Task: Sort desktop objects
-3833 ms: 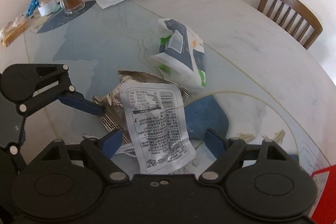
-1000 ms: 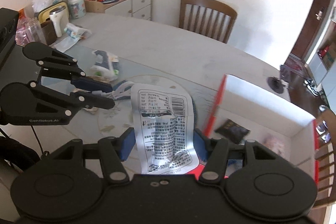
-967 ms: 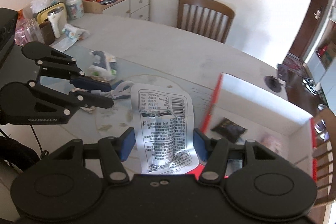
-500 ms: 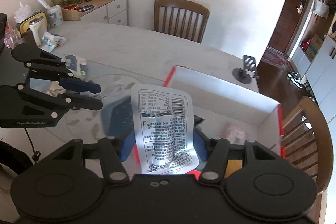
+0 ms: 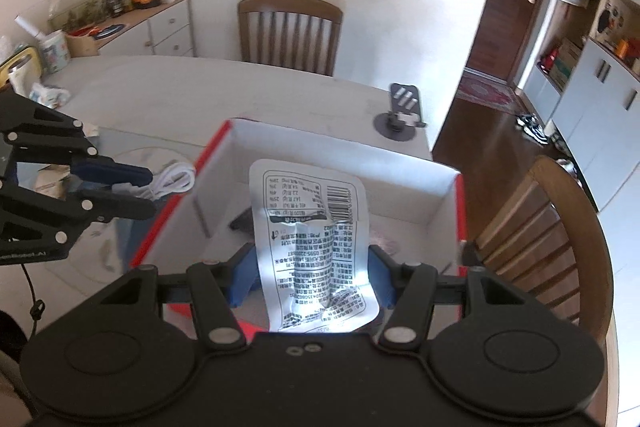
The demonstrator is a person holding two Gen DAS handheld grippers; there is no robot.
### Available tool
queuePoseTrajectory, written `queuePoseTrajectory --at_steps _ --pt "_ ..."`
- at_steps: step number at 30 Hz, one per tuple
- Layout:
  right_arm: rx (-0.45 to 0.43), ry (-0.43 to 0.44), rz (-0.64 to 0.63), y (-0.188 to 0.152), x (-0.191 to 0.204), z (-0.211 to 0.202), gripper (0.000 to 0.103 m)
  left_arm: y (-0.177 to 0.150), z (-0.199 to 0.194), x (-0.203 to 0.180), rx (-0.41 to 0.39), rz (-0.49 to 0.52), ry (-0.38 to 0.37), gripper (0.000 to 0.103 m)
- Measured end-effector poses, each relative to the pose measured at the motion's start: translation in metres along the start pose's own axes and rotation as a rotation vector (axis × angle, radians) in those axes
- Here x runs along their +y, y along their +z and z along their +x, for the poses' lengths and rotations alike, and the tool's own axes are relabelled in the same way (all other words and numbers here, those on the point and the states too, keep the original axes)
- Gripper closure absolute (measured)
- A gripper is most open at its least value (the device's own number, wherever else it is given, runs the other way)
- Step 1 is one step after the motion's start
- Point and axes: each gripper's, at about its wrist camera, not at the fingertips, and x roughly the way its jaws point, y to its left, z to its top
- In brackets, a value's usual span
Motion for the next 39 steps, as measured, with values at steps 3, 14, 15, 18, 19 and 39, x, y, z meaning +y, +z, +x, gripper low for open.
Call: queuePoseTrajectory --at_steps 3,14,15,18,19,39 --pt "0.008 -0.007 0.018 -0.001 -0.014 0.008 0.045 0.010 0.017 0.002 0.014 0.008 0.002 0.086" --pt "0.058 -0.007 0.064 -0.003 -0.044 0.042 0.045 0.034 0.085 0.008 0.103 0.043 -0.020 0.086" --pt "0.063 -0.006 0.067 -0.004 -0.046 0.045 0.045 0.035 0.091 0.009 0.112 0.044 -0.023 0.086" --pt "0.074 0.003 0.081 -0.005 -0.052 0.052 0.045 0.039 0.108 0.012 0.143 0.047 -0.033 0.086" --pt "0.078 0.004 0.083 -0.006 -0.053 0.055 0.045 0.040 0.114 0.013 0.154 0.051 -0.034 0.086" --pt "0.157 0.026 0.148 -0.017 -0.069 0.095 0.045 0.041 0.177 0.011 0.346 0.111 -0.075 0.086"
